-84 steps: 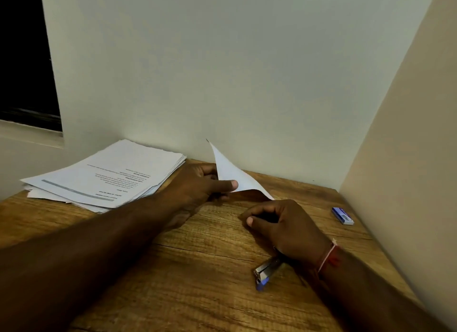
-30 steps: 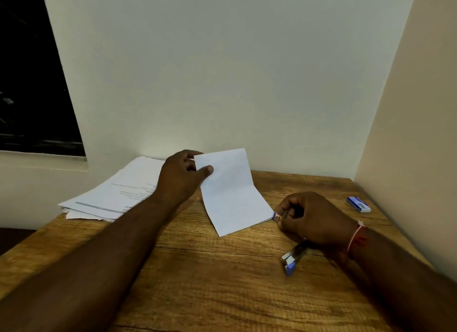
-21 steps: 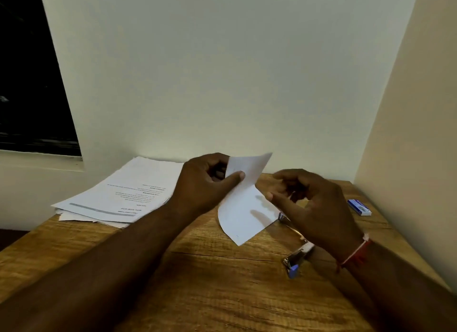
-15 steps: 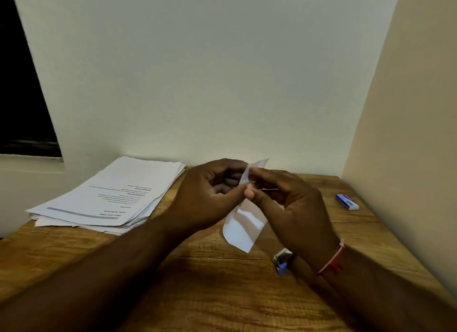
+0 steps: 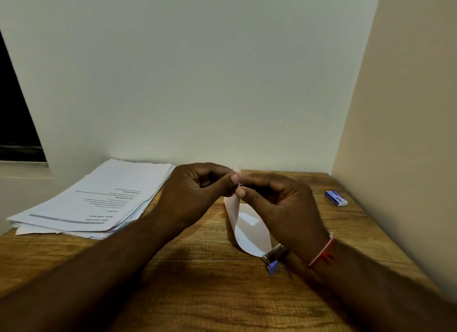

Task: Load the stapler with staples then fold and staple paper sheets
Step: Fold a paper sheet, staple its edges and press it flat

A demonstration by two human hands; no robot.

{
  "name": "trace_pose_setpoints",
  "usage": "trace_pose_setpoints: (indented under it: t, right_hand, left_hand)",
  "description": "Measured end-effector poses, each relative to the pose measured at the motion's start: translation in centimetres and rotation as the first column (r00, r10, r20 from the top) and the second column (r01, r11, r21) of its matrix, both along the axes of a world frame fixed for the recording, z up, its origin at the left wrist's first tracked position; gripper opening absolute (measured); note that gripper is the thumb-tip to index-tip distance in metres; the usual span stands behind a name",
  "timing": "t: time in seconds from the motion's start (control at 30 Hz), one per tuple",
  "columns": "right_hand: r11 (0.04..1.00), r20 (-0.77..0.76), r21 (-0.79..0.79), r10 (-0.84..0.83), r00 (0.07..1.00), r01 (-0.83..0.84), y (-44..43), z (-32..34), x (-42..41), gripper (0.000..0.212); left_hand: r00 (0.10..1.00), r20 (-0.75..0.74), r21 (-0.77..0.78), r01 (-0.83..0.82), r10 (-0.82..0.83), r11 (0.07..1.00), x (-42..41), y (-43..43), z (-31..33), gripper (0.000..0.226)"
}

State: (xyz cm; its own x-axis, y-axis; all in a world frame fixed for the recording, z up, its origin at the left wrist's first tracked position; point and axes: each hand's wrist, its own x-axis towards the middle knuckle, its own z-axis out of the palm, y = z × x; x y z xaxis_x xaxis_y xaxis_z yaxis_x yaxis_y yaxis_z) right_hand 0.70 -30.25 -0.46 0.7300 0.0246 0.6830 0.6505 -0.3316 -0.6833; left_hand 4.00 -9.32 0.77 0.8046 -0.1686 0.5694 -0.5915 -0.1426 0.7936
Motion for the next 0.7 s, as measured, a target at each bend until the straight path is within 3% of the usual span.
trace_pose_setpoints:
  t: [0.17, 0.4, 0.53, 0.7]
  right_hand:
    - [0.995, -0.043, 0.077, 0.073, 0.996, -0.069, 0.05, -0.01, -0.19, 0.029]
    - [0.979, -0.112, 0.184, 0.105, 0.988, -0.083, 0.08, 0.0, -0.28, 0.013]
    - [0.978, -0.135, 0.202, 0.089, 0.987, -0.06, 0.05, -0.16, -0.08, 0.012]
    - [0.978, -0.15, 0.204, 0.082, 0.985, -0.05, 0.03, -0.16, 0.0, 0.013]
  left_hand:
    - [0.999, -0.041, -0.015, -0.013, 0.012, 1.0, 0.01, 0.0, -0.05, 0.025]
    - [1.0, 0.0, 0.015, -0.024, 0.024, 1.0, -0.26, -0.09, -0.1, 0.033]
    - [0.999, 0.044, 0.078, -0.015, 0.012, 0.997, -0.17, -0.11, -0.09, 0.017]
    - [0.997, 0.079, 0.125, -0.02, 0.01, 0.992, -0.31, -0.07, 0.06, 0.017]
